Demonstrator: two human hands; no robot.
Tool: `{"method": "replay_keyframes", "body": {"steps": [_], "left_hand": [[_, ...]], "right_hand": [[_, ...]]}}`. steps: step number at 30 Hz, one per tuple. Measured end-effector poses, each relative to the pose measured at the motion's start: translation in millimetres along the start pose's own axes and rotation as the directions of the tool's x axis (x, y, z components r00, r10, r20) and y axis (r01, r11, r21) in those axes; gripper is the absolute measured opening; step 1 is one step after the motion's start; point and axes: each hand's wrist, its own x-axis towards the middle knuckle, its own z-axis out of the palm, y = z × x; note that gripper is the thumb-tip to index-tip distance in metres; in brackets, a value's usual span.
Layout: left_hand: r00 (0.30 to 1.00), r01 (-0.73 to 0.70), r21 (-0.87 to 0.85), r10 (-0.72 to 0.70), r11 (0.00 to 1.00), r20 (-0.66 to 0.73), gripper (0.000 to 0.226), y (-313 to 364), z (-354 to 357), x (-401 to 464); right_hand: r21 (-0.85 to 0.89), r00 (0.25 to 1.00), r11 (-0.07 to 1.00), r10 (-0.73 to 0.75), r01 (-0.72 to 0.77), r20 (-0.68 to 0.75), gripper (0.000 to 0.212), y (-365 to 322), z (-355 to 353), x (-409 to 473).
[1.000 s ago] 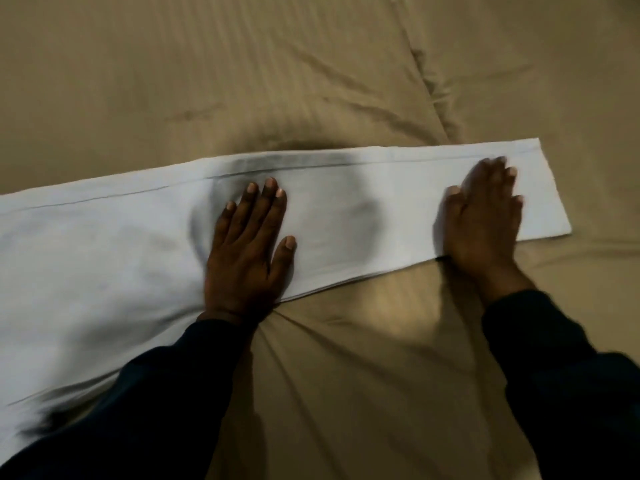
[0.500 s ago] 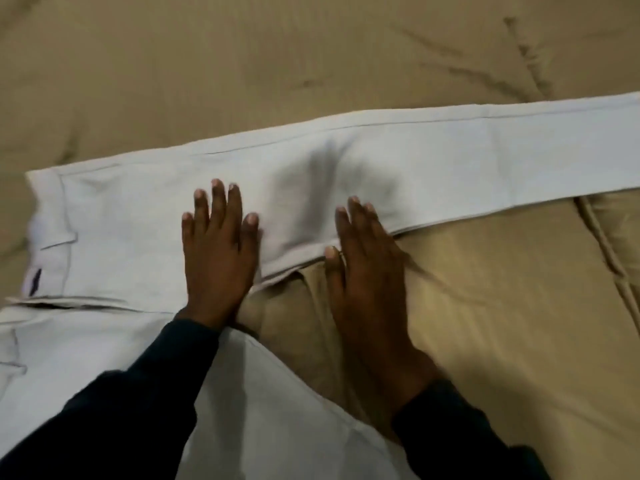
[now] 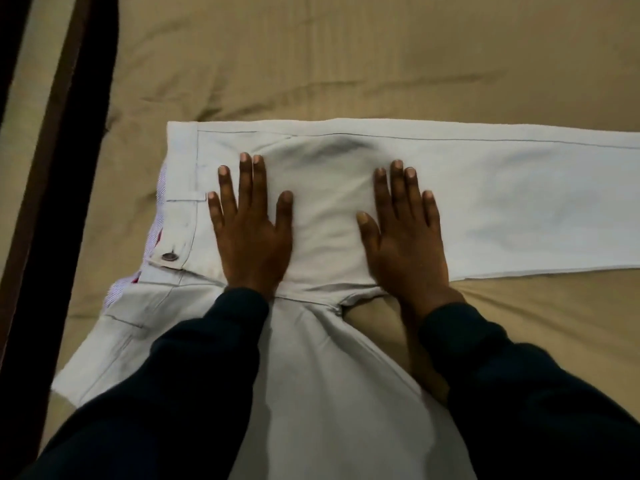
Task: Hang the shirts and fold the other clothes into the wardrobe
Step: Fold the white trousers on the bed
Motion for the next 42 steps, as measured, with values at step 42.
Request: {"method": "replay_keyframes", "body": {"steps": [42], "left_hand": [[-0.156, -0.644, -0.574, 0.648, 0.506, 0.746, 0.027, 323.7, -33.3, -357.3]], "right_hand": [[0.524, 0.309, -0.057, 0.752, -0.850, 0.583, 0.049, 211.0, -67.5, -479.8]]}}
